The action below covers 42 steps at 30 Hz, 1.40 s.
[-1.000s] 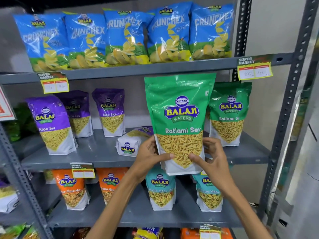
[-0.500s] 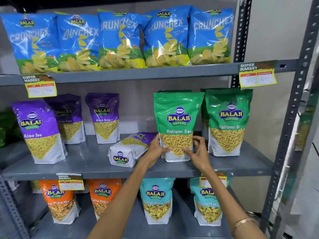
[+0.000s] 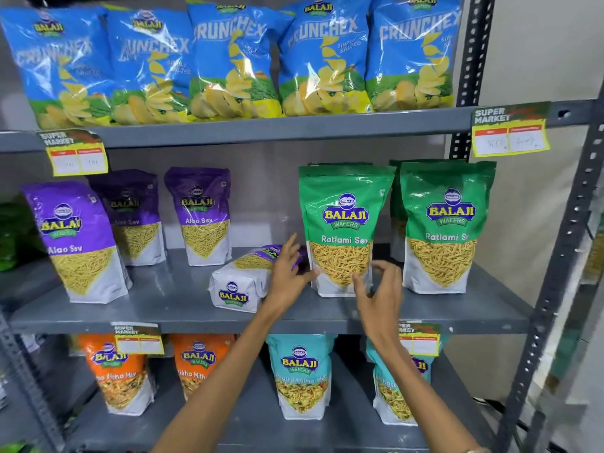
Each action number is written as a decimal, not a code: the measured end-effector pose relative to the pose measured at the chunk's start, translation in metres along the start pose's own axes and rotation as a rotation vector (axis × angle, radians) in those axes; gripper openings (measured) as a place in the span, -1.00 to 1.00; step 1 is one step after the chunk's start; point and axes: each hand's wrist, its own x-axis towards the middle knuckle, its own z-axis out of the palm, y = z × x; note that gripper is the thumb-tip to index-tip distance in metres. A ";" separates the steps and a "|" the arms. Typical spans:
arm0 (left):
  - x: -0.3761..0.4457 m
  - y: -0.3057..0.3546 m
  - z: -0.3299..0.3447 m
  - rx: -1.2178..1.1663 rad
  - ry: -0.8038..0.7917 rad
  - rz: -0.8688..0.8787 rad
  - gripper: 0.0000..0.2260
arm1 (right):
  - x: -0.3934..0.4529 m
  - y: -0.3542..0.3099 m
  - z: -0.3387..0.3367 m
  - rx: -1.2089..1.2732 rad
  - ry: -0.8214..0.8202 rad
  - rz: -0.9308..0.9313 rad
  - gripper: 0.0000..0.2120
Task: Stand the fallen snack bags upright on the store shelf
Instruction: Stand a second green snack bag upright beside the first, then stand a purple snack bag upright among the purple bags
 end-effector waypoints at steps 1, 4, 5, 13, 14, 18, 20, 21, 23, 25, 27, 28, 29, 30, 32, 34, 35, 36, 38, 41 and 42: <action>-0.006 0.002 -0.010 -0.005 0.046 0.055 -0.23 | -0.007 -0.010 0.004 0.009 -0.009 -0.035 -0.80; -0.023 0.019 -0.051 0.106 0.202 0.262 -0.56 | -0.017 -0.042 0.028 0.042 -0.205 0.021 -0.91; -0.024 0.023 -0.067 0.158 0.281 0.295 -0.63 | -0.014 -0.048 0.042 0.028 -0.262 0.076 -0.83; 0.018 0.027 -0.167 0.224 0.297 -0.494 -0.87 | 0.018 -0.085 0.140 0.218 -0.603 0.774 -0.23; 0.019 0.024 -0.174 0.154 0.223 -0.582 -0.84 | 0.019 -0.087 0.148 0.265 -0.591 0.806 -0.24; 0.029 0.012 -0.196 0.064 -0.018 -0.763 -0.75 | 0.021 -0.084 0.185 0.251 -0.531 0.747 -0.50; 0.032 0.008 -0.200 0.034 -0.080 -0.748 -0.76 | 0.015 -0.080 0.191 0.284 -0.480 0.766 -0.75; 0.031 0.006 -0.199 -0.006 -0.111 -0.719 -0.78 | 0.011 -0.080 0.189 0.291 -0.472 0.753 -0.90; 0.022 0.007 -0.195 -0.062 -0.136 -0.640 -0.80 | 0.001 -0.081 0.185 0.299 -0.461 0.711 -0.91; 0.008 0.007 -0.190 -0.120 -0.123 -0.572 -0.88 | -0.012 -0.090 0.181 0.362 -0.420 0.673 -0.82; -0.006 0.006 -0.185 -0.206 -0.061 -0.454 -0.81 | -0.029 -0.101 0.175 0.461 -0.346 0.641 -0.65; -0.016 0.008 -0.182 -0.223 -0.018 -0.386 -0.73 | -0.040 -0.106 0.170 0.484 -0.311 0.606 -0.64; -0.026 0.009 -0.179 -0.217 0.039 -0.325 -0.67 | -0.050 -0.111 0.165 0.498 -0.278 0.552 -0.64; -0.037 0.011 -0.177 -0.201 0.086 -0.260 -0.63 | -0.061 -0.118 0.158 0.493 -0.248 0.487 -0.64; -0.063 0.017 -0.174 -0.203 0.136 -0.150 -0.59 | -0.080 -0.135 0.144 0.493 -0.186 0.368 -0.62; -0.089 0.026 -0.173 -0.223 0.166 -0.050 -0.59 | -0.095 -0.155 0.129 0.511 -0.155 0.270 -0.59; -0.102 0.032 -0.173 -0.245 0.179 0.004 -0.58 | -0.102 -0.165 0.121 0.519 -0.150 0.228 -0.57; -0.115 0.039 -0.174 -0.271 0.186 0.055 -0.58 | -0.109 -0.177 0.112 0.526 -0.148 0.187 -0.54; -0.139 0.055 -0.177 -0.315 0.194 0.156 -0.54 | -0.123 -0.197 0.096 0.533 -0.151 0.107 -0.51; -0.168 0.075 -0.184 -0.361 0.203 0.246 -0.52 | -0.140 -0.220 0.078 0.573 -0.169 0.026 -0.49; -0.175 0.080 -0.185 -0.367 0.203 0.266 -0.51 | -0.144 -0.226 0.075 0.581 -0.171 0.004 -0.49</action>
